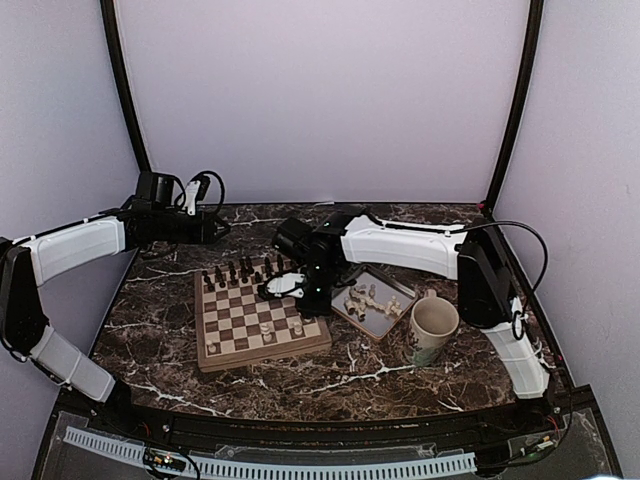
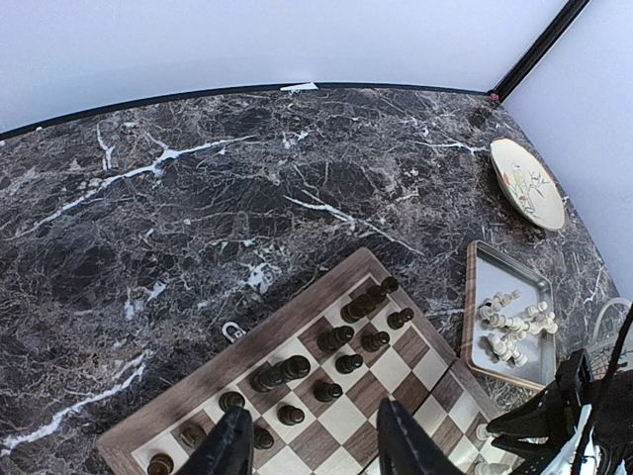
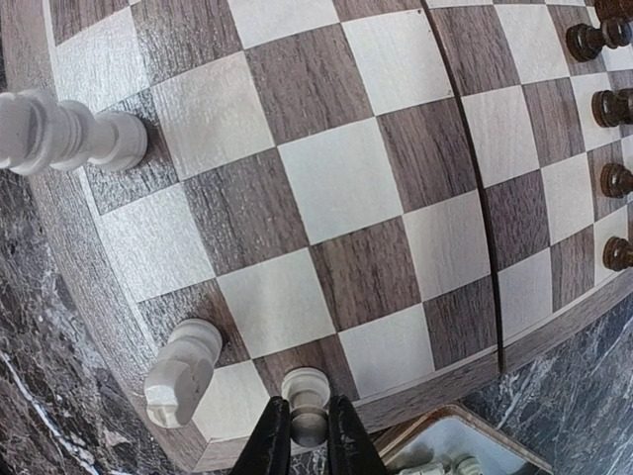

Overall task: Set up the chess pieces on the board
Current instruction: Place the pawn at h2, then pick up the pawn from the storage box.

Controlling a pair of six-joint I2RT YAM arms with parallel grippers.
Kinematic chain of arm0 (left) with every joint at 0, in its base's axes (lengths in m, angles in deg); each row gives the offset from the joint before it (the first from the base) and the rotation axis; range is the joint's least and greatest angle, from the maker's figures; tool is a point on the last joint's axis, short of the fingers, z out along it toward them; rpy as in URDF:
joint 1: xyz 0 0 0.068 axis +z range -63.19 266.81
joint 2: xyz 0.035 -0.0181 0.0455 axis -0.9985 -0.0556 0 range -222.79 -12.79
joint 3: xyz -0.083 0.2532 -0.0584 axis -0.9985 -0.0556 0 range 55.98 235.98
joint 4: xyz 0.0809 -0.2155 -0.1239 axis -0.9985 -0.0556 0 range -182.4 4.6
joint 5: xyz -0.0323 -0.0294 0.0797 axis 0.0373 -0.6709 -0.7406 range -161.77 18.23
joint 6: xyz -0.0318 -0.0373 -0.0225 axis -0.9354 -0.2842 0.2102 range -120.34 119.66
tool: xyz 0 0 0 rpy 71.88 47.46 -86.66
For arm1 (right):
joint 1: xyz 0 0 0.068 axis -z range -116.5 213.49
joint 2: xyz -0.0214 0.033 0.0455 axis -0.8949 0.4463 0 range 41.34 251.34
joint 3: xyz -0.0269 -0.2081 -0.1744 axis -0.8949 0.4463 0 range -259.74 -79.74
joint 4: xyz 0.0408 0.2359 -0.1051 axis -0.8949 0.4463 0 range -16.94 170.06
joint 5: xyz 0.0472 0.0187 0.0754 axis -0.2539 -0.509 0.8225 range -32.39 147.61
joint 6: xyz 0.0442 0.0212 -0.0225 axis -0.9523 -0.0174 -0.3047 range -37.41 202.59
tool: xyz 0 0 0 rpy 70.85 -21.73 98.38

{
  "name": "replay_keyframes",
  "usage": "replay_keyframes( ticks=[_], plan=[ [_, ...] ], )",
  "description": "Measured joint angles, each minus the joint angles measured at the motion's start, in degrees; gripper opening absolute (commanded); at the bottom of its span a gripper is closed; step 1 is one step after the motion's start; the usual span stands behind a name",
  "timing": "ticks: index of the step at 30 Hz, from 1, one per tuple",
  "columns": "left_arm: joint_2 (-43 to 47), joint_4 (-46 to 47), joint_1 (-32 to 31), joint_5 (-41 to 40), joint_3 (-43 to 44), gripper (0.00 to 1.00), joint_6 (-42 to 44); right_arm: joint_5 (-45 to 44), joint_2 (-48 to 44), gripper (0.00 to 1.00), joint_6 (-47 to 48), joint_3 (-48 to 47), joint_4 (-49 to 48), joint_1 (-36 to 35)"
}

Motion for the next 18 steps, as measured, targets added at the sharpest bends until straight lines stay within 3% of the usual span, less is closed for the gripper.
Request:
replay_keyframes(
  ticks=[9,18],
  plan=[
    [0.0,0.0,0.0,0.0,0.0,0.45,0.0,-0.4,0.2,0.32,-1.3,-0.3,0.0,0.0],
    [0.0,0.0,0.0,0.0,0.0,0.45,0.1,3.4,-3.2,0.35,-2.6,-0.3,0.0,3.1]
  ],
)
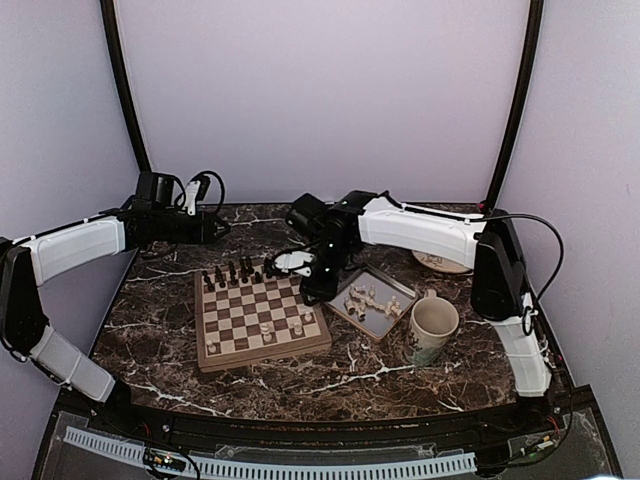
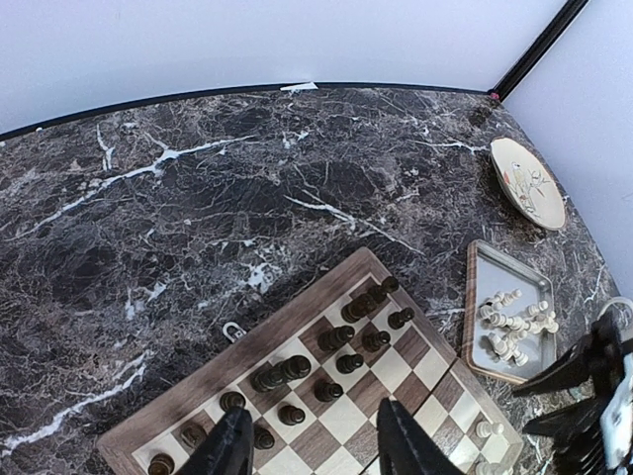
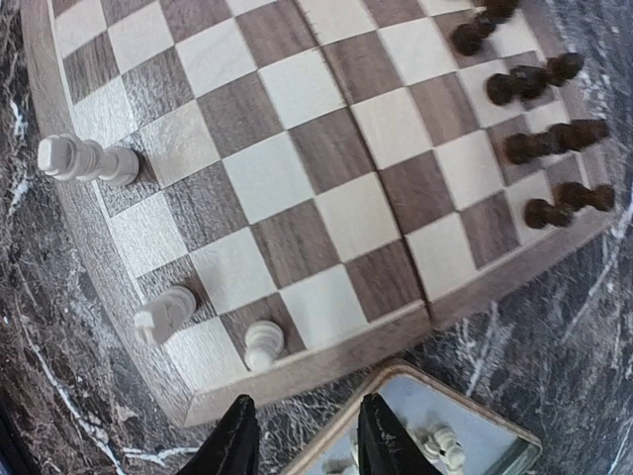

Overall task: Set up the chess pieces on the board
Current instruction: Pick up the pawn from the storage box.

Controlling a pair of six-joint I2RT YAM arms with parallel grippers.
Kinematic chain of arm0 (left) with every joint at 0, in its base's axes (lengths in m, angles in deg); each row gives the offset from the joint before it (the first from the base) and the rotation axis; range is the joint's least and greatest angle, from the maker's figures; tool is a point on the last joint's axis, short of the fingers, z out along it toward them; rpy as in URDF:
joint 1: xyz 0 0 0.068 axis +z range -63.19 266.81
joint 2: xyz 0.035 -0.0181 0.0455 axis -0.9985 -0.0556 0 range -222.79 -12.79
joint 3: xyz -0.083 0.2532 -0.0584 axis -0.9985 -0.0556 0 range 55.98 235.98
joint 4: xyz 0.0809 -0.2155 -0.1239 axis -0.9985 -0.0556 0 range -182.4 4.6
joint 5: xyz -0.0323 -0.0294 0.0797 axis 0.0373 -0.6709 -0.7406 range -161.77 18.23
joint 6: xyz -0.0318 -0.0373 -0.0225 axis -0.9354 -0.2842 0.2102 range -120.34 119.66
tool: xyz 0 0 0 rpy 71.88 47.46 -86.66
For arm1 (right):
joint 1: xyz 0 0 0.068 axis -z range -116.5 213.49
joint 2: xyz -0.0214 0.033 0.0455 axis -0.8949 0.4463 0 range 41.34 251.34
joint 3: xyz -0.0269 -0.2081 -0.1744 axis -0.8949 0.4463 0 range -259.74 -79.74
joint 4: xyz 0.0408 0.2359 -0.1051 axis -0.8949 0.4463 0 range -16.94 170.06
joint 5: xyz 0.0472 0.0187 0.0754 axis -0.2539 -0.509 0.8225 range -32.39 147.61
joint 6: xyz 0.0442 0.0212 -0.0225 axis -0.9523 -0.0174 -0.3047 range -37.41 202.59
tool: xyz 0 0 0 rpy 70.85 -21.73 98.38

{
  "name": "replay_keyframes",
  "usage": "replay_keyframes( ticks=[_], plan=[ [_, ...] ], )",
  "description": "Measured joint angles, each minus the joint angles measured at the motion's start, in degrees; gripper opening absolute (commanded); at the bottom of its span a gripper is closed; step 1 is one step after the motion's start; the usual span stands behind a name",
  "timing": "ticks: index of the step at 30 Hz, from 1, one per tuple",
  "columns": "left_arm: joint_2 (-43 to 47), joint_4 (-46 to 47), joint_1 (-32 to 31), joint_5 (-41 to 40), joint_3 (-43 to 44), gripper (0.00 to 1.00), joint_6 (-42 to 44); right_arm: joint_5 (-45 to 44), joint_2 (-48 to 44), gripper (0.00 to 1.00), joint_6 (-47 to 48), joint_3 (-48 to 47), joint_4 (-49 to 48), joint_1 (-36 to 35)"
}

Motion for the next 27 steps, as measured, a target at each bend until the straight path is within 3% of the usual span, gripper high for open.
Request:
replay_keyframes(
  ticks=[7,14,27],
  plan=[
    [-0.5,0.0,0.0,0.0,0.0,0.45,0.4,4.6,-8.4,0.33,-1.1,3.8,-1.0,8.8],
    [-1.0,0.0,0.0,0.1,0.0,0.45,0.5,3.1,-11.2,0.31,-2.0,12.5,-3.1,17.7],
    [-1.0,0.0,0.0,0.7,0.0,0.45,0.5,3.1,-6.8,0.31,-2.0,13.1,-3.6,17.7]
  ],
)
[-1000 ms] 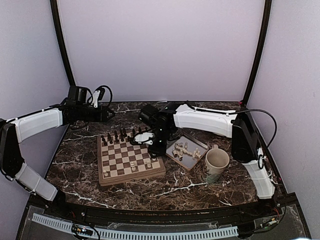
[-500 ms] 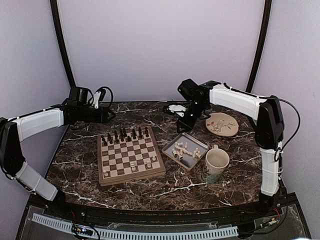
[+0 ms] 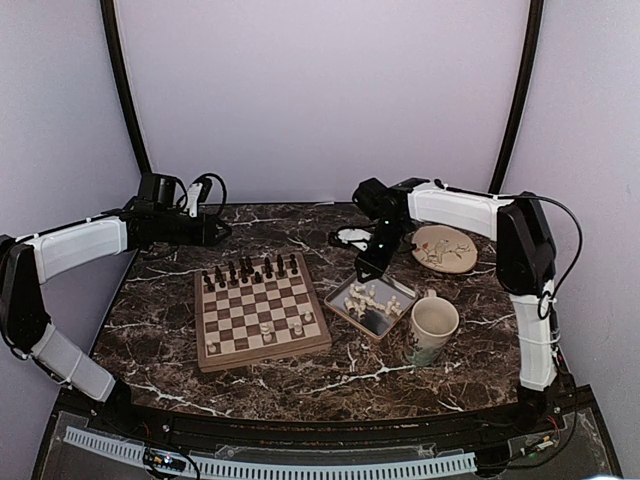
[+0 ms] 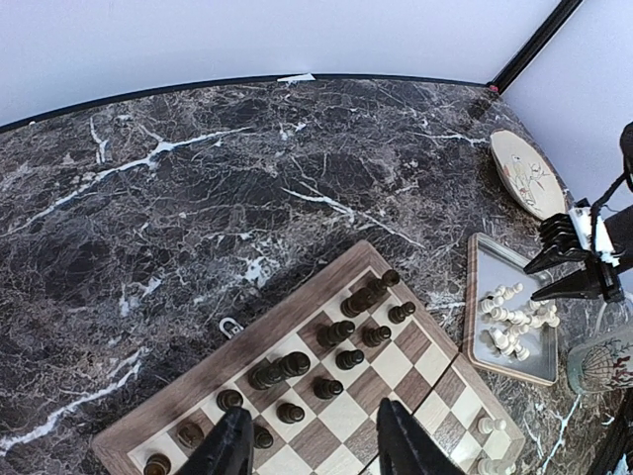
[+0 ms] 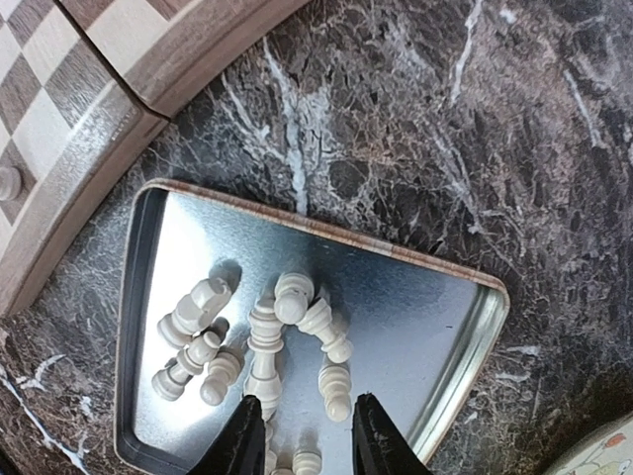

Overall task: Set up the chess pieces on the board
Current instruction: Pick up the pawn from the storage box.

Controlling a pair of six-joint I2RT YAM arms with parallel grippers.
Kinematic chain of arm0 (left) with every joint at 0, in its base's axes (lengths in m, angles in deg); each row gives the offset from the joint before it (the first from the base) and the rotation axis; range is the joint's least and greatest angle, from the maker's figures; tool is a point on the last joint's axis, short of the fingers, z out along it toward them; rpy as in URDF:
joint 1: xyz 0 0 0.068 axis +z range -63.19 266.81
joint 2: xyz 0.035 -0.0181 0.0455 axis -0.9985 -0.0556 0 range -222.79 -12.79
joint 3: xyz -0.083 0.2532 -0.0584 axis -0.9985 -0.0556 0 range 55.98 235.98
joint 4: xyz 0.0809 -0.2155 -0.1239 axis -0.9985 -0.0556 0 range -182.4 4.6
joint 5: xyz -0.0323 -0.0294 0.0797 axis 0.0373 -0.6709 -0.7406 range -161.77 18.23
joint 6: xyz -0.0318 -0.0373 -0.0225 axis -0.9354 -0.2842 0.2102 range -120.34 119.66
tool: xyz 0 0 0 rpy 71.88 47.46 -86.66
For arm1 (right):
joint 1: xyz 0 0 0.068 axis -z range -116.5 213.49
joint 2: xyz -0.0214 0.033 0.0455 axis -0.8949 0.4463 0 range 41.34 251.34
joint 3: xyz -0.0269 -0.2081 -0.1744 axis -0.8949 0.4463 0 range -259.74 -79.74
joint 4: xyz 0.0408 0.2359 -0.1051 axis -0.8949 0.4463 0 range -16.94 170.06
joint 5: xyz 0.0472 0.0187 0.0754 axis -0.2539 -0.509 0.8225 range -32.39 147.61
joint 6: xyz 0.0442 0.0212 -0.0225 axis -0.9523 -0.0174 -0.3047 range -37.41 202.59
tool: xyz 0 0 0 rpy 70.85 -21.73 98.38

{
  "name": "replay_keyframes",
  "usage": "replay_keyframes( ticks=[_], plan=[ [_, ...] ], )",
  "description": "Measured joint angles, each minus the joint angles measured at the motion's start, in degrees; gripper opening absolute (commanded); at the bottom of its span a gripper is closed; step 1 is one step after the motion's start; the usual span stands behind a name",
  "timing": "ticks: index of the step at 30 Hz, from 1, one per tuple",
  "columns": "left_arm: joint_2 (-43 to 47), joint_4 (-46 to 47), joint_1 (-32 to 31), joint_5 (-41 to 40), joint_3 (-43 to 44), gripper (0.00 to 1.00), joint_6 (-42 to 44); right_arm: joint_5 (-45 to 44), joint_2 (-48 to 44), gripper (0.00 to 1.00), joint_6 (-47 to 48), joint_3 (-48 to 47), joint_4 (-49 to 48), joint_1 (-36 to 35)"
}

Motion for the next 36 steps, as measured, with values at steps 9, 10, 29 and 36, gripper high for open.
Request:
replay_keyframes(
  ticks=[9,10,29,36],
  plan=[
    [0.0,0.0,0.0,0.3,0.0,0.45,0.0,-1.6,2.8,0.32,-1.0,0.0,0.2,0.0],
    [0.0,0.0,0.0,0.3,0.0,0.45,0.0,-2.1,2.8,0.32,-1.1,0.1,0.2,0.0],
    [0.0,0.0,0.0,0.8,0.0,0.45,0.0,-5.2,2.8,0.2,-2.2,2.4,0.6,0.3],
    [0.0,0.0,0.0,0.8,0.0,0.45,0.0,-5.2,3.0,0.16,-2.4,2.5,0.7,0.7]
  ],
)
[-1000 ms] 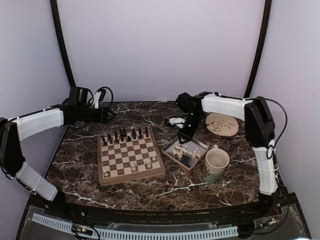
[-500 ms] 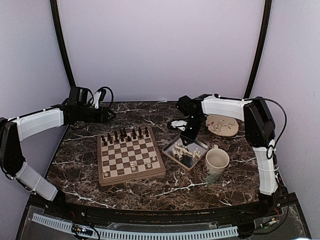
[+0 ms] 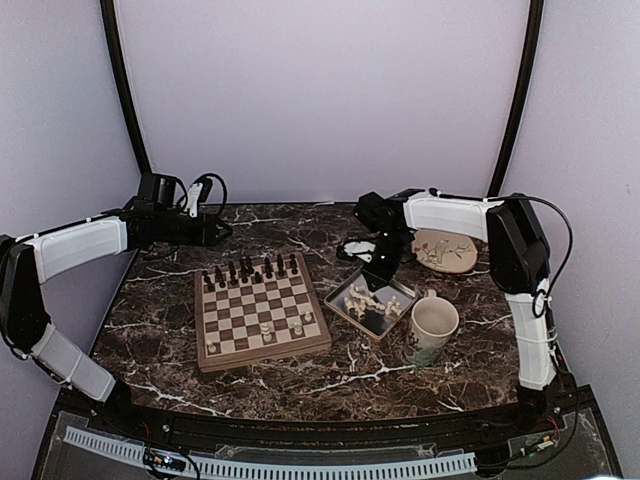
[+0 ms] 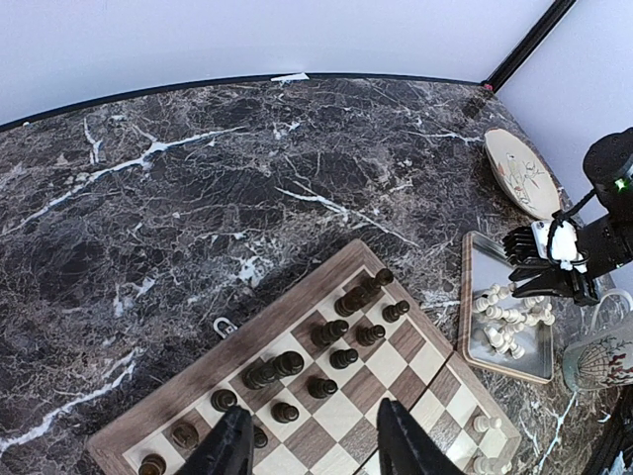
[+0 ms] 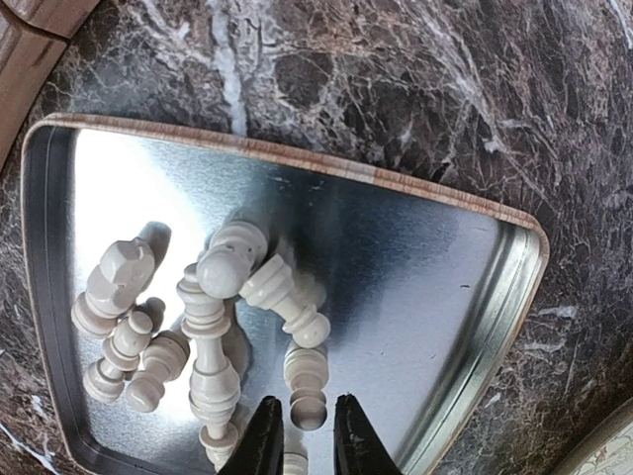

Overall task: Set up the chess pieces on the board
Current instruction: Pick up the pawn from the storage box.

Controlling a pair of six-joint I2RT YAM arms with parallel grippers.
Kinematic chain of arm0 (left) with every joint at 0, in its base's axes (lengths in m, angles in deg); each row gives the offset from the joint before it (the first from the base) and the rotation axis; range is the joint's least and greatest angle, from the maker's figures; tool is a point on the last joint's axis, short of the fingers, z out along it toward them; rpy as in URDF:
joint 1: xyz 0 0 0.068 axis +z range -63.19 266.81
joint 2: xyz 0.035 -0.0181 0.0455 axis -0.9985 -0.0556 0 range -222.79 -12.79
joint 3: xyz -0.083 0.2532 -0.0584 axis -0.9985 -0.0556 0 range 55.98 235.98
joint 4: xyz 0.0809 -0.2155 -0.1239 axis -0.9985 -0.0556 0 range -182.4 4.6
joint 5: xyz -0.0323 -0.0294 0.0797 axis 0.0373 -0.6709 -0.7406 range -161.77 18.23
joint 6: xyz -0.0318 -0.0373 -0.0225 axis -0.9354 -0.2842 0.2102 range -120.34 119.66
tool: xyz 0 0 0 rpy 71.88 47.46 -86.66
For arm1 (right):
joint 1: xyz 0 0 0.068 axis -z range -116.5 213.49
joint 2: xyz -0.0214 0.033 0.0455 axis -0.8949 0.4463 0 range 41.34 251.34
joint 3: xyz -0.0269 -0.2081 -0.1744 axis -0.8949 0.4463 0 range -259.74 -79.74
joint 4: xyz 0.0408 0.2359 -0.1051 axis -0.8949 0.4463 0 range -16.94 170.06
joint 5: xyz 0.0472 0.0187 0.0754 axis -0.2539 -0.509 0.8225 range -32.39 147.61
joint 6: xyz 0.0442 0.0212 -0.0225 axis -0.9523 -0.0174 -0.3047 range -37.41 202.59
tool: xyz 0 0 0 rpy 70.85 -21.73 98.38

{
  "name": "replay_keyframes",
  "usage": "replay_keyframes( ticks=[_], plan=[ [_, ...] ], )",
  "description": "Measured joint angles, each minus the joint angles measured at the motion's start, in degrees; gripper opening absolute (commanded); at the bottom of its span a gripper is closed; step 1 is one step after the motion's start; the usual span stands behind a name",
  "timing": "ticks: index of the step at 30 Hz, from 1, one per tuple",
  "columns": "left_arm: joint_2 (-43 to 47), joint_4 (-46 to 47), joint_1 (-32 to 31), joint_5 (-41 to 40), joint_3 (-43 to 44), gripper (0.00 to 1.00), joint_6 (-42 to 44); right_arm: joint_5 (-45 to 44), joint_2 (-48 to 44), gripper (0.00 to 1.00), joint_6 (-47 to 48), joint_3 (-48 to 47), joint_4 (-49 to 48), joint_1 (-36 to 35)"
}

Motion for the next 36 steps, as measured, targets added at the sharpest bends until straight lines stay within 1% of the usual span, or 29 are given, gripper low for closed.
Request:
replay_keyframes(
  ticks=[3,7,9,15,19,22,25,29,32,36],
  plan=[
    [0.0,0.0,0.0,0.0,0.0,0.45,0.0,0.0,0.5,0.14,-0.1,0.0,0.1,0.3],
    [0.0,0.0,0.0,0.0,0.0,0.45,0.0,0.2,0.6,0.06,-0.3,0.0,0.3,0.5],
    [0.0,0.0,0.0,0.0,0.0,0.45,0.0,0.3,0.6,0.04,-0.3,0.0,0.4,0.6],
    [0.0,0.0,0.0,0.1,0.0,0.45,0.0,2.3,0.6,0.02,-0.2,-0.2,0.7,1.5],
    [0.0,0.0,0.0,0.1,0.0,0.45,0.0,6.9,0.2,0.02,-0.1,-1.6,2.4,3.8],
    [0.0,0.1,0.0,0.1,0.0,0.45,0.1,9.3,-1.8,0.02,0.1,-2.2,2.8,5.2],
    [0.0,0.2,0.0,0.0,0.0,0.45,0.4,9.7,-4.7,0.02,0.1,-2.8,3.2,5.6],
    [0.1,0.1,0.0,-0.3,0.1,0.45,0.4,6.9,-7.3,0.02,1.3,-5.4,3.2,2.7],
    [1.2,-0.3,0.0,-1.3,0.3,0.45,0.4,1.3,-7.8,0.02,3.1,-6.8,2.3,-2.7],
    [4.0,-2.5,0.0,-3.2,0.9,0.45,0.3,-3.1,-6.4,0.02,5.1,-9.5,2.3,-10.3]
  ],
)
